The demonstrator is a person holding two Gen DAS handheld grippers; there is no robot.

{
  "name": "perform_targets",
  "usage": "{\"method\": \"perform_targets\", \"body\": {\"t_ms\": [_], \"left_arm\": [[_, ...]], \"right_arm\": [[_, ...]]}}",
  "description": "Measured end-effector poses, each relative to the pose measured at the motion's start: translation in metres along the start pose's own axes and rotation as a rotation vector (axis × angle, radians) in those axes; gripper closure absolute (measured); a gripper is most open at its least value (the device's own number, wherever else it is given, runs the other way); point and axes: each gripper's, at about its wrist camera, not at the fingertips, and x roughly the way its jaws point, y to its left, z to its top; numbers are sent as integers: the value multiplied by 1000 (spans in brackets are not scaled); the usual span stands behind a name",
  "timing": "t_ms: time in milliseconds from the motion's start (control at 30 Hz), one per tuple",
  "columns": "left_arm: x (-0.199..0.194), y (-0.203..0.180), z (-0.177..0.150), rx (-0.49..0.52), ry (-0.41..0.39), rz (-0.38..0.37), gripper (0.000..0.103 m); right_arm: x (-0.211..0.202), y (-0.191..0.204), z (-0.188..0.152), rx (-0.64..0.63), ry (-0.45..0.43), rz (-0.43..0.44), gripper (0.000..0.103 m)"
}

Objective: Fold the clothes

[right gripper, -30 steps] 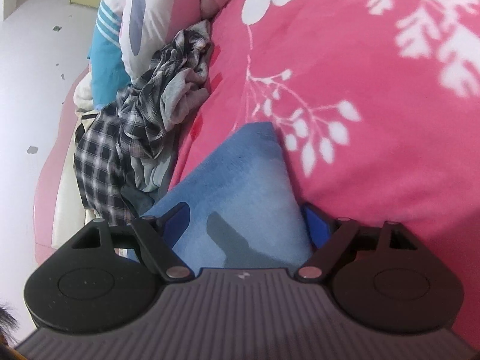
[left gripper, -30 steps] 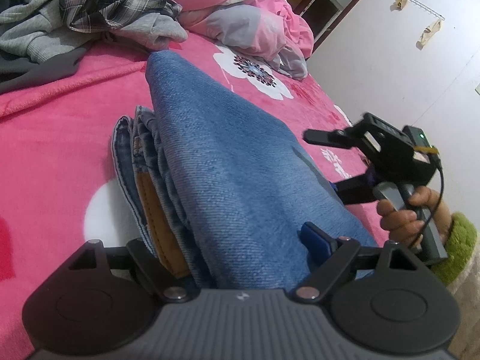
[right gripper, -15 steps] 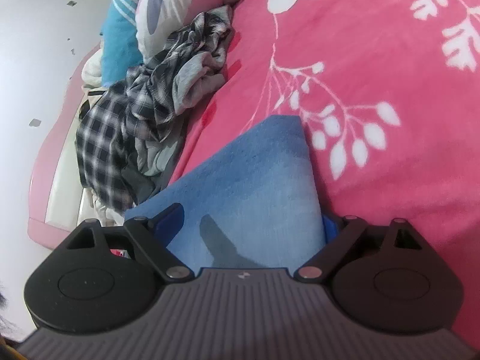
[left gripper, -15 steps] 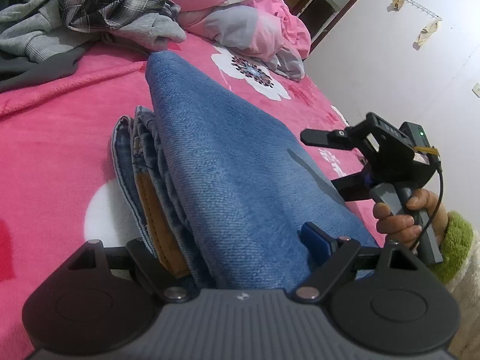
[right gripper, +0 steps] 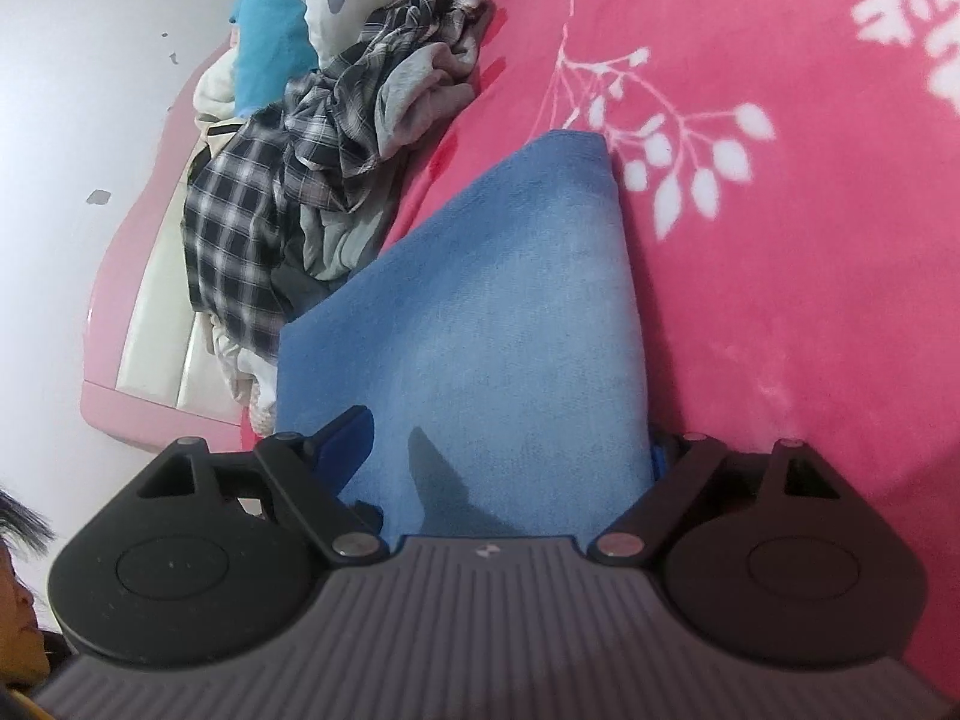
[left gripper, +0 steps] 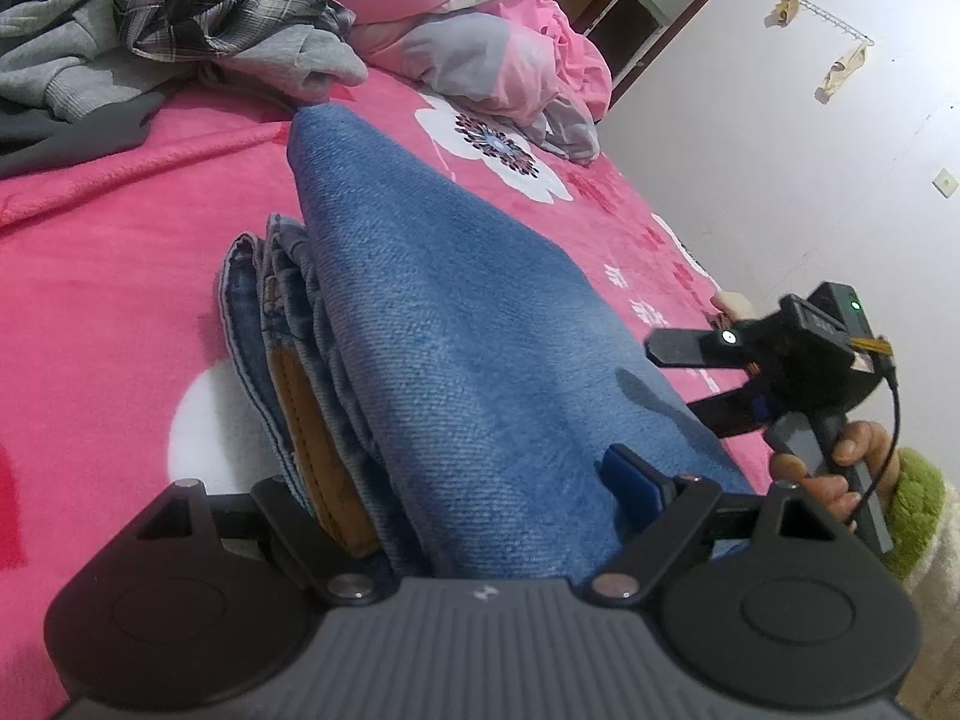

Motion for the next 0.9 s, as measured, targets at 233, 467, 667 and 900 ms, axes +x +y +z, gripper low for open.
{"method": "perform_targets", "body": {"t_ms": [233, 467, 667, 900], "left_arm": [[-1, 0, 0, -6, -2, -7, 16], [-3, 3, -1, -15, -6, -33, 17], [-12, 18, 4, -68, 27, -96, 21], [-11, 20, 3, -57, 55, -110, 21]], "right_arm": [[17, -2, 17, -30, 15, 70, 18], [23, 1, 15, -85, -22, 111, 18], [11, 11, -4, -27, -77, 200, 19], [1, 9, -28, -30, -78, 157, 30]]}}
